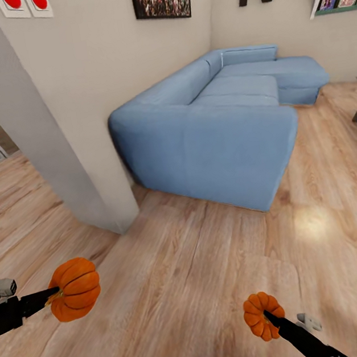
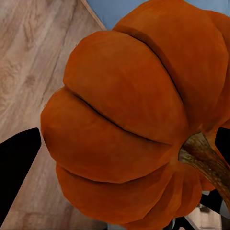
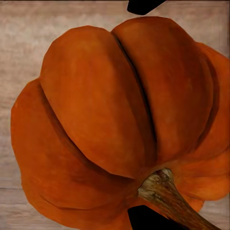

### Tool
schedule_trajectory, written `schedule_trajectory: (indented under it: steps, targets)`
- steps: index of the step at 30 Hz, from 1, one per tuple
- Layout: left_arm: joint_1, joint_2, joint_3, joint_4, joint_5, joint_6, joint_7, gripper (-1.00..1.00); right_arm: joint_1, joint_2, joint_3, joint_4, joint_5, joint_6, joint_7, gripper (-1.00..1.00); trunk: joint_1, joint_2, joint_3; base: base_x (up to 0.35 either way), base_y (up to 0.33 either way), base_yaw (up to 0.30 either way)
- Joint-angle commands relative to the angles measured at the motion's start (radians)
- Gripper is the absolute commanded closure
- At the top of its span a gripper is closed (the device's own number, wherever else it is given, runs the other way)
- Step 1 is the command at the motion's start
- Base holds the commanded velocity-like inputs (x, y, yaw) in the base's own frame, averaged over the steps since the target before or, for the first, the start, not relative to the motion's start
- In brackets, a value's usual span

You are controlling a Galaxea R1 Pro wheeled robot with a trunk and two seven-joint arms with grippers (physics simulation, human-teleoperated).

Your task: Place each of the two pumpkins and all three candles from the living room inside a cabinet in the living room (use any cabinet), then make sure every cabinet is closed, and position the cauldron so it is next to a table in the living room.

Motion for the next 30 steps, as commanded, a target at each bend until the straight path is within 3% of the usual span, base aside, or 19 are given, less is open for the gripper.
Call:
schedule_trajectory:
  steps: [1, 11, 15, 18, 21, 25, 30]
  targets:
    - [0.0, 0.0, 0.001, 0.0, 0.001, 0.004, -0.003, 1.0, -0.001, 0.0, -0.002, 0.001, -0.006, 0.0, 0.012, 1.0, 0.0, 0.0, -0.001, -0.01, 0.005, -0.262]
    - [0.0, 0.002, 0.003, 0.0, 0.001, 0.004, -0.005, 1.0, -0.001, 0.0, -0.003, 0.001, -0.013, 0.004, 0.064, 1.0, -0.005, 0.002, 0.038, -0.002, 0.001, -0.122]
    - [0.0, 0.002, 0.002, 0.0, 0.002, 0.004, -0.005, 1.0, -0.001, -0.001, -0.002, 0.0, -0.08, 0.004, 0.063, 1.0, -0.007, 0.003, 0.053, -0.001, 0.0, -0.004]
    - [0.0, 0.002, 0.002, 0.0, 0.001, 0.004, -0.005, 1.0, -0.001, -0.001, -0.001, 0.0, -0.1, 0.012, 0.061, 1.0, -0.008, 0.004, 0.065, -0.076, 0.0, -0.001]
    - [0.0, 0.002, 0.003, 0.0, 0.001, 0.004, -0.005, 1.0, -0.001, -0.001, 0.0, 0.004, -0.103, 0.053, 0.055, 1.0, -0.009, 0.004, 0.076, -0.24, 0.0, 0.01]
    - [0.0, 0.002, 0.003, 0.0, 0.0, 0.004, -0.005, 1.0, -0.001, -0.011, 0.004, 0.005, -0.1, 0.174, 0.03, 1.0, -0.011, 0.005, 0.088, -0.272, 0.0, 0.109]
    - [0.0, 0.002, 0.004, 0.0, 0.0, 0.004, -0.005, 1.0, -0.001, -0.023, 0.011, 0.0, -0.092, 0.213, -0.013, 1.0, -0.013, 0.006, 0.1, -0.048, 0.0, 0.138]
